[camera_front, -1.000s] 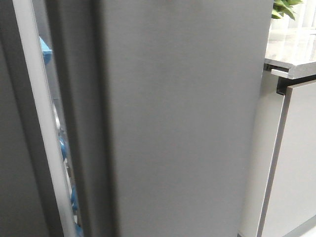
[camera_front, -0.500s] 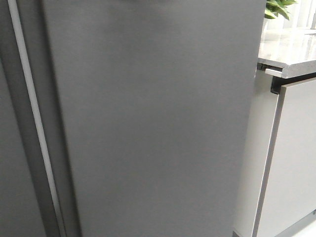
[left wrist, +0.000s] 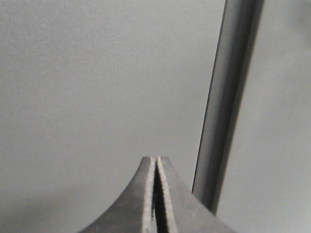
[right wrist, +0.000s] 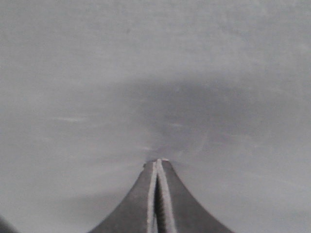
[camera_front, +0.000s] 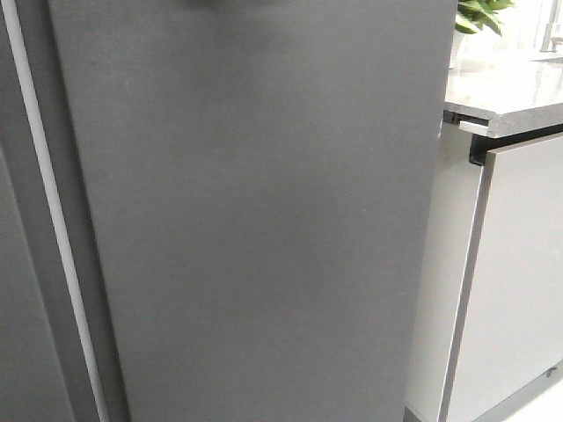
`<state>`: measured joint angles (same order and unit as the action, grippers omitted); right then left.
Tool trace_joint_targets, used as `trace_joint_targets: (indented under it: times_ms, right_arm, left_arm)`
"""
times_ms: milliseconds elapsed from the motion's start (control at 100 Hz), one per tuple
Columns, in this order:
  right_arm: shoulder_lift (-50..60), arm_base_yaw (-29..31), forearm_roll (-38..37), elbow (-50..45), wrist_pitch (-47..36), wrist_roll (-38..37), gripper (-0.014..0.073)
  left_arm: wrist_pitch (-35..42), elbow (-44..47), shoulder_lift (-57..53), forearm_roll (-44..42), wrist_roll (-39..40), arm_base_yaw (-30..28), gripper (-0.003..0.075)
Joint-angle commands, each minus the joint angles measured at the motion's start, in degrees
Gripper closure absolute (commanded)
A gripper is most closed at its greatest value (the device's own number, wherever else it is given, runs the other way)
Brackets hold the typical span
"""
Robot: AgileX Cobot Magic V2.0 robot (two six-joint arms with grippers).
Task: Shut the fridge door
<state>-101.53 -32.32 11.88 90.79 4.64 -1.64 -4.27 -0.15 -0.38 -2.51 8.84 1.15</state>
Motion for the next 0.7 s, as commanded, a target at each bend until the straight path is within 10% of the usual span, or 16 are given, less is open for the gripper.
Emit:
trace_joint_targets:
  times_ms: [0, 690]
  right_arm:
    - [4.0, 2.3, -0.8, 2.0, 0.1, 0.3, 0.0665]
    - [42.9, 23.4, -6.3, -33.8, 0.9, 0.3, 0.0665]
  left_arm:
    - [4.8, 2.3, -1.3, 0.4, 0.1, 0.1, 0.0740]
    - [4.8, 2.3, -1.3, 0.4, 0.1, 0.1, 0.0740]
